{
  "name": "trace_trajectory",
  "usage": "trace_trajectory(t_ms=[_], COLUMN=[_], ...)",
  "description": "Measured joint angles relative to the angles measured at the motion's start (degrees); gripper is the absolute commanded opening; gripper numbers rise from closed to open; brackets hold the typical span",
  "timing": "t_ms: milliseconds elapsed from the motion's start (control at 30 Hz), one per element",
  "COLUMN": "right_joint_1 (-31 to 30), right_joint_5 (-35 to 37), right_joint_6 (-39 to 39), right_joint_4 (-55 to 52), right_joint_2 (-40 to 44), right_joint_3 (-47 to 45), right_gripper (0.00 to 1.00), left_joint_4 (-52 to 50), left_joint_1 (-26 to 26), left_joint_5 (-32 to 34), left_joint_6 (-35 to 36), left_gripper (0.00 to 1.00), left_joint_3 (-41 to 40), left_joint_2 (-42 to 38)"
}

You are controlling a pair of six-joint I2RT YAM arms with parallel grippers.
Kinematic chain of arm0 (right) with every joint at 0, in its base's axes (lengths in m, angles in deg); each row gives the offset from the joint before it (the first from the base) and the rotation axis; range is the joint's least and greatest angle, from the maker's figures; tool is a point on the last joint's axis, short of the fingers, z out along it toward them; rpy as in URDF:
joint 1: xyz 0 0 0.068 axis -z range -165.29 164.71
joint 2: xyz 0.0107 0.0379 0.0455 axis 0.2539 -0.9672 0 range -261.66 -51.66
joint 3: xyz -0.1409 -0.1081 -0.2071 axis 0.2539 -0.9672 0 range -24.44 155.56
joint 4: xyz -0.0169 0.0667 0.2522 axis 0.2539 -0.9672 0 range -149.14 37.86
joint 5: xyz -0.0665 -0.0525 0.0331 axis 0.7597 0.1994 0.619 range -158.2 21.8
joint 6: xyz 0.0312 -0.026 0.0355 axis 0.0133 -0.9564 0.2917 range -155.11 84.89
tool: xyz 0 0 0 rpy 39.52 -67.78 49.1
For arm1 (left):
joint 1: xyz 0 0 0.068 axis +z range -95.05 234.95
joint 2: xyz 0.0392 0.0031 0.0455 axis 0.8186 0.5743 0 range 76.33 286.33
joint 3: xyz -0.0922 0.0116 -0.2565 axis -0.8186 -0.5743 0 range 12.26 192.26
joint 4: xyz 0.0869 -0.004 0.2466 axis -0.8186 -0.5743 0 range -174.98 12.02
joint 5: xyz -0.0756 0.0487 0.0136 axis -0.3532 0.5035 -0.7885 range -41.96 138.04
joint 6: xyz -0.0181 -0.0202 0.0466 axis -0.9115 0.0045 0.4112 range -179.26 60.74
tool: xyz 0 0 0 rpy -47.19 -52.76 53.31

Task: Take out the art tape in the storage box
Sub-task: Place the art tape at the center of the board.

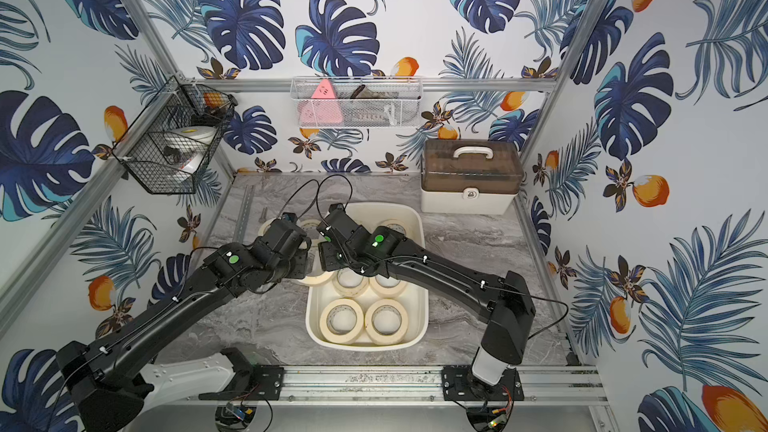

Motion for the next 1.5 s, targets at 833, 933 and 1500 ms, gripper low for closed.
trace_trajectory(t_ms=[833, 933, 1500], right_joint_1=[6.4, 7.5, 11.3], right_joint_5=[3.2, 1.9, -0.8], right_joint_6=[-0.1, -0.1, -0.7], right_joint_4=[-0.2, -0.2, -0.8], right_joint_2=[12.7, 13.2, 16.3], right_joint_3=[-12.3, -13.3, -18.4], right_gripper=[0.73, 0.73, 0.73], left_joint_4=[1.1, 1.5, 12.2], left_joint_1=[25.2, 28.5, 38.5], left_joint_5=[4.7, 4.5, -1.8], left_joint_6=[-14.4, -17.8, -25.1], left_gripper=[0.0, 0.0, 0.0], left_joint_3=[-3.7, -6.8, -16.5], left_joint_2=[4.3, 4.6, 13.4])
